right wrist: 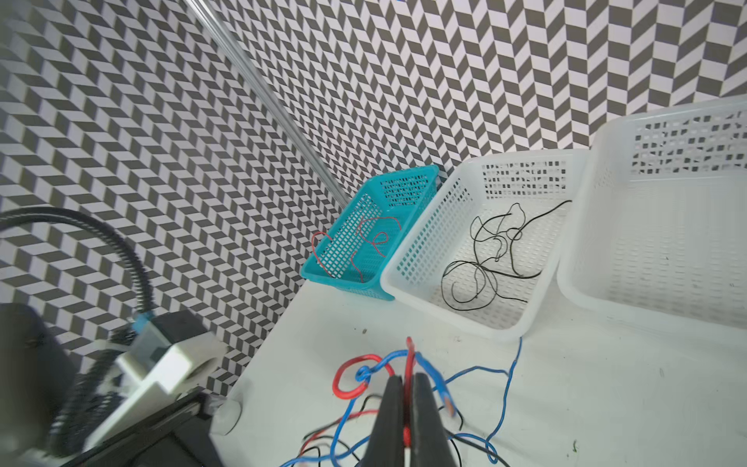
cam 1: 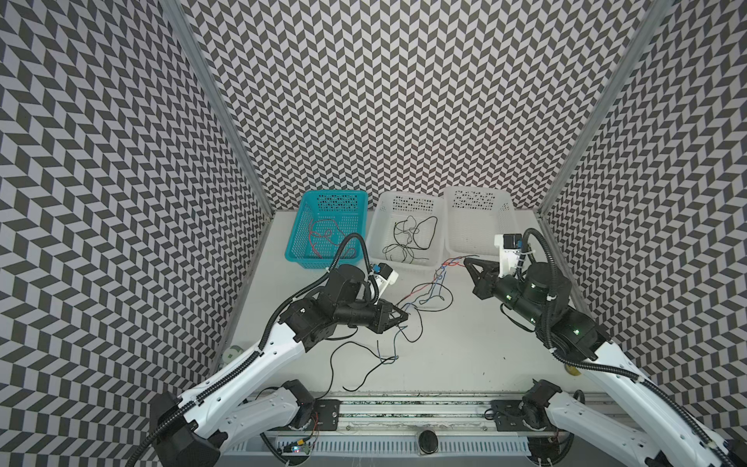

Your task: Untangle the cables

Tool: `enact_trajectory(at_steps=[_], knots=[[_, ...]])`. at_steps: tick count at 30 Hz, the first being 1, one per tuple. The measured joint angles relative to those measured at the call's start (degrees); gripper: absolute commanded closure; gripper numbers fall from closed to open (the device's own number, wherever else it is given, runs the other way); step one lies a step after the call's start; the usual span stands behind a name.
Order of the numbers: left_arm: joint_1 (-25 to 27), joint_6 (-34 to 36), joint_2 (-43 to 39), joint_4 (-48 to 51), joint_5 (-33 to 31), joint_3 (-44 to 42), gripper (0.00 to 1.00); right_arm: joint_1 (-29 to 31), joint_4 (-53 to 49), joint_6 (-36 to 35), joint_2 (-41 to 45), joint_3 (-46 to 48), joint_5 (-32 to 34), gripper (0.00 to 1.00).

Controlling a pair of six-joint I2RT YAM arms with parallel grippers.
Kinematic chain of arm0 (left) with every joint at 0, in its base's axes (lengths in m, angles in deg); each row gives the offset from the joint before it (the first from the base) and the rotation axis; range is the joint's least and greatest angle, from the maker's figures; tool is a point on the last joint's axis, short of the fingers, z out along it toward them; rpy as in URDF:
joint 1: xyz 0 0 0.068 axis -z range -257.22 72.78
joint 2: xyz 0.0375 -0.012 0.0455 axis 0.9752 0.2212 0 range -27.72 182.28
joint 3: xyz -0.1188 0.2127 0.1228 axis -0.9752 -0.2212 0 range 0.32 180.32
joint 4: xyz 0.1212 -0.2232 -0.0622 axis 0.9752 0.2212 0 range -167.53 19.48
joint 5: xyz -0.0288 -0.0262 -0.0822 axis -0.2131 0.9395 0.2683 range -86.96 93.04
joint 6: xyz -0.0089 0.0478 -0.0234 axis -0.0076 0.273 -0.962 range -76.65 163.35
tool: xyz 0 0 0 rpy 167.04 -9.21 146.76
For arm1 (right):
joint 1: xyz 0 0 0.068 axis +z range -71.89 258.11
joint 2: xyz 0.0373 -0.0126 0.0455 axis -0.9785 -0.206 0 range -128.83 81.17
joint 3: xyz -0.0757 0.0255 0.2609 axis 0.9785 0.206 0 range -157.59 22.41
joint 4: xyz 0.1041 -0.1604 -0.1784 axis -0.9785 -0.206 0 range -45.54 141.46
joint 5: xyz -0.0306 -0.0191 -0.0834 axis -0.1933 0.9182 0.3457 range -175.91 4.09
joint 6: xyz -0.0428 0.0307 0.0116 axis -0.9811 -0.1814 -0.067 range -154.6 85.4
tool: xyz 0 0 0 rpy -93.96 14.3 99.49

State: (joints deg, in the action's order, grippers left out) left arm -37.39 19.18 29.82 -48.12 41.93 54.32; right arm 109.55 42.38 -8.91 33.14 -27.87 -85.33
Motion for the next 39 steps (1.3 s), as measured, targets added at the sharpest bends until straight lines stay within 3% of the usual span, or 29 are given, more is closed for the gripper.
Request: enact_trajectory(at_steps=[8,16,29,39], knots=[[-1.90,6.51,-3.69,12.44,1.49,10.25,1.00,-3.48,1.31,0.63,-0.63,4.63,4.17,1.00],[-4.17,7.19,-7.65,14.75,7.58,14.25,1.00,-6.75,2.32,2.54,-2.40,10.21,2.51,1.00],[-4.66,3.13,-2.43,3.15,14.99,10.23,1.00,-6.97,4.31,1.99,-4.00,10.29,0.02,1.00],[-4.63,2.36,1.66,-2.32,17.81,9.35,1.00,-6.71,9.49,4.87,-15.93,11.30,-3.80,1.00]])
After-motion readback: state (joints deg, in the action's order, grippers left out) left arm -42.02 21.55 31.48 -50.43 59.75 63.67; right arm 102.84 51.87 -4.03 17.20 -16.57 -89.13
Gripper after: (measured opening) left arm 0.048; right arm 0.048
